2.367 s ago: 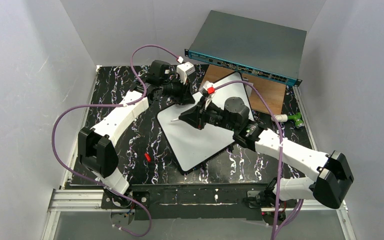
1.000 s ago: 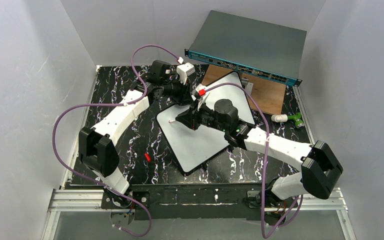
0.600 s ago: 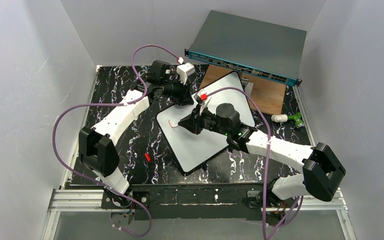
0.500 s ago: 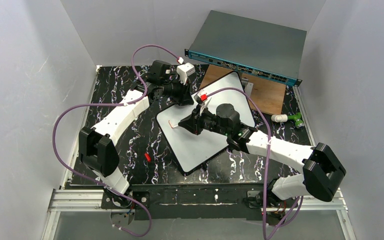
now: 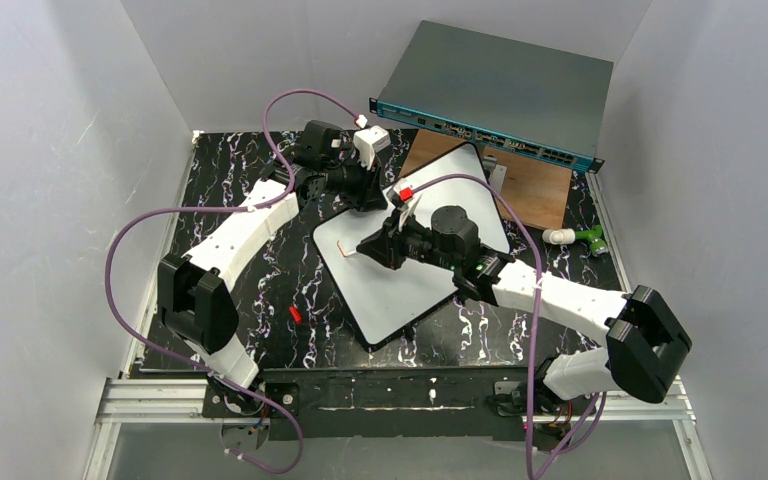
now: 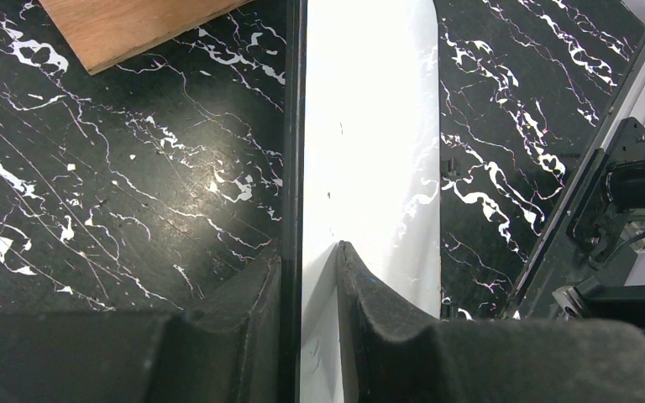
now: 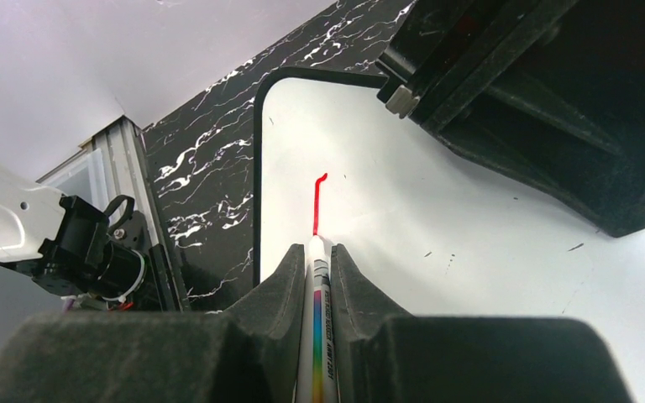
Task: Write a sentence on the whiteboard
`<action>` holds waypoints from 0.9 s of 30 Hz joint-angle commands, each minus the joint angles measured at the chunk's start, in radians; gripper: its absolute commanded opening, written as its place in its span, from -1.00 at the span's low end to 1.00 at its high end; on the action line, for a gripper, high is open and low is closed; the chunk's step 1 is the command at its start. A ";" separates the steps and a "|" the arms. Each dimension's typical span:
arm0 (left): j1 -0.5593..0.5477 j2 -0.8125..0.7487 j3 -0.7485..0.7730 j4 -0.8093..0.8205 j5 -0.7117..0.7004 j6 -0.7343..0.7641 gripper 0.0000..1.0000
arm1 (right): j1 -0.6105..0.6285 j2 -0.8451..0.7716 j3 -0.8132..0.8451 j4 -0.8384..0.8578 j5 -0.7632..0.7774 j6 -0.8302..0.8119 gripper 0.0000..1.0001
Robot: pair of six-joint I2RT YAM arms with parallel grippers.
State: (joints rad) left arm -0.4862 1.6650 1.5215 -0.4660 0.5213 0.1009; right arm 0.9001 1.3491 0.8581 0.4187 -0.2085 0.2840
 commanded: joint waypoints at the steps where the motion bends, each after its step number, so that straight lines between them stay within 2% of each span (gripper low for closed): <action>1: -0.034 0.031 -0.036 -0.155 -0.094 0.105 -1.00 | 0.002 0.018 0.074 -0.016 0.037 -0.039 -0.97; 15: -0.034 0.022 -0.044 -0.153 -0.095 0.106 -1.00 | 0.002 0.073 0.175 -0.037 0.079 -0.063 -0.97; 27: -0.034 0.023 -0.042 -0.151 -0.094 0.103 -1.00 | 0.002 0.046 0.150 -0.076 0.201 -0.095 -0.97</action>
State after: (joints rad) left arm -0.4862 1.6650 1.5200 -0.4671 0.5137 0.1081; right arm 0.9115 1.4075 0.9993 0.3656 -0.1326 0.2375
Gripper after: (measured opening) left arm 0.218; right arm 0.186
